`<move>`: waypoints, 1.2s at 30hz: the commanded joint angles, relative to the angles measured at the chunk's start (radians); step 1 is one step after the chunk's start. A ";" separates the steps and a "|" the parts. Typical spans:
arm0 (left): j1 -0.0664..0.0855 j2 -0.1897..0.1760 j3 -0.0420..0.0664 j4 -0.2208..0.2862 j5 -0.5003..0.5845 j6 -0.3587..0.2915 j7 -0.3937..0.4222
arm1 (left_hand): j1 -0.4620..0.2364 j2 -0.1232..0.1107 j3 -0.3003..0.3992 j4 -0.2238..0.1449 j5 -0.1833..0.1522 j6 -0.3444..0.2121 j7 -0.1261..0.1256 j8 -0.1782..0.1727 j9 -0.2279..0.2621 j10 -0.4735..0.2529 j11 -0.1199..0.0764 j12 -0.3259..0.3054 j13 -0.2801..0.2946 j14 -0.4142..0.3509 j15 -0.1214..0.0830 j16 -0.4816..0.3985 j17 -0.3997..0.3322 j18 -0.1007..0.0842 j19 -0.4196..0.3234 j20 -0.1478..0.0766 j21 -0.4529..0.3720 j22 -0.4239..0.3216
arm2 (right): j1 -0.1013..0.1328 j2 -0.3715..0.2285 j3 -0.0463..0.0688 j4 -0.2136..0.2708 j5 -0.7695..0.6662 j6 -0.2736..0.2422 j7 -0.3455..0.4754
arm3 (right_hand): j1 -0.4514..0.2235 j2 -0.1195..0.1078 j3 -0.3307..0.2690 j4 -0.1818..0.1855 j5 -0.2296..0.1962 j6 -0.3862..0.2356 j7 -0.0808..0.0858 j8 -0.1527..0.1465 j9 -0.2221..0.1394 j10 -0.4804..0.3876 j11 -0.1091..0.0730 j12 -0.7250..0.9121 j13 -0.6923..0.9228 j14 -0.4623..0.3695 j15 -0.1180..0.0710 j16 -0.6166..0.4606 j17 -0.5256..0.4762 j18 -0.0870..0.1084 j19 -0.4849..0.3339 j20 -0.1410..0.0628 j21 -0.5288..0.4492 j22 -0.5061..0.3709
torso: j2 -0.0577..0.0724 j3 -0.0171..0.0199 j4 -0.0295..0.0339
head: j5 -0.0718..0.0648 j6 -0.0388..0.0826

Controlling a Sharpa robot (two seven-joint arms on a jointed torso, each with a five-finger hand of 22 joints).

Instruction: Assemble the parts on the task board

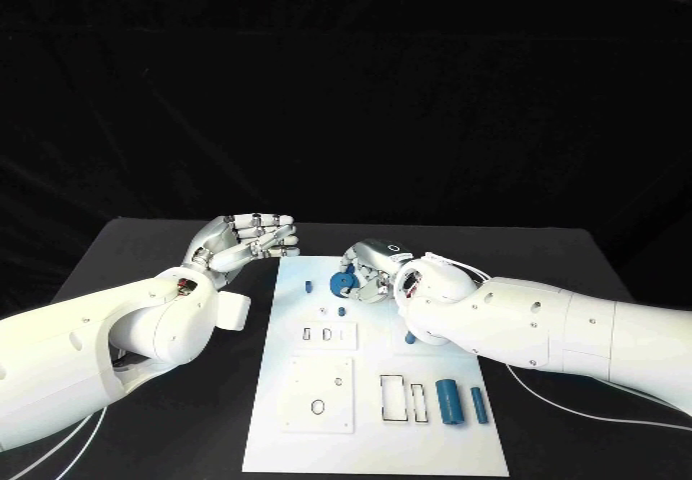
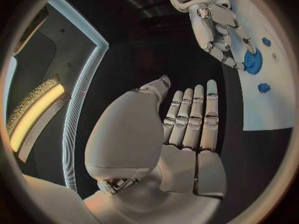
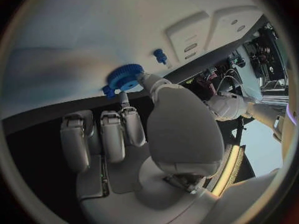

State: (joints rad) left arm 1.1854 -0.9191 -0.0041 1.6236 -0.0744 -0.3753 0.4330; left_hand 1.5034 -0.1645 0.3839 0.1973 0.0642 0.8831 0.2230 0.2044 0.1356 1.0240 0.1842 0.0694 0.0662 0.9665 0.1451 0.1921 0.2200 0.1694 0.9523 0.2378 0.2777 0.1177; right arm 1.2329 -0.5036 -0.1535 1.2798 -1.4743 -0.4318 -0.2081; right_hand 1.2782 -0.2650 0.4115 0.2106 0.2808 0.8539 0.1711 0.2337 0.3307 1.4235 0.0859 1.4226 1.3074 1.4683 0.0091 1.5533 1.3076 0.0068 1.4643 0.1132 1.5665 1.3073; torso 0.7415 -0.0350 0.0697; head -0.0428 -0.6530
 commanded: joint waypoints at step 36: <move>0.002 -0.003 0.001 -0.013 0.000 0.022 -0.004 | -0.006 -0.007 0.006 -0.010 -0.007 -0.012 0.016 -0.008 -0.003 -0.013 0.005 -0.007 -0.002 -0.012 0.002 -0.009 0.005 0.010 -0.005 0.002 0.006 0.002 | 0.026 -0.247 0.009 0.189 0.117 -0.085 0.084 | -0.033 0.020 -0.054 0.033 0.039 0.043 -0.017 0.008 0.007 0.023 -0.013 0.021 0.126 0.092 -0.008 0.005 0.216 -0.007 0.107 -0.006 0.004 0.263 | -0.005 0.0056 -0.0102 | -0.005 0.012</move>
State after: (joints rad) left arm 1.1855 -0.9232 -0.0043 1.6096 -0.0744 -0.3703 0.4234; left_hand 1.5034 -0.1644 0.3881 0.1930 0.0642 0.8774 0.2247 0.2005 0.1347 1.0204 0.1878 0.0667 0.0659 0.9630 0.1486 0.1882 0.2232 0.1693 0.9523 0.2378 0.2777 0.1183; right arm 1.2552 -0.7343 -0.1448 1.4542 -1.4106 -0.4762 -0.1756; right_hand 1.2373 -0.2448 0.3577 0.2506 0.3196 0.9057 0.1559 0.2472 0.3387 1.4437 0.0736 1.4425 1.3073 1.4684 0.0090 1.5571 1.3073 0.0068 1.4643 0.1130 1.5664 1.3078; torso 0.7384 -0.0309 0.0635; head -0.0478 -0.6419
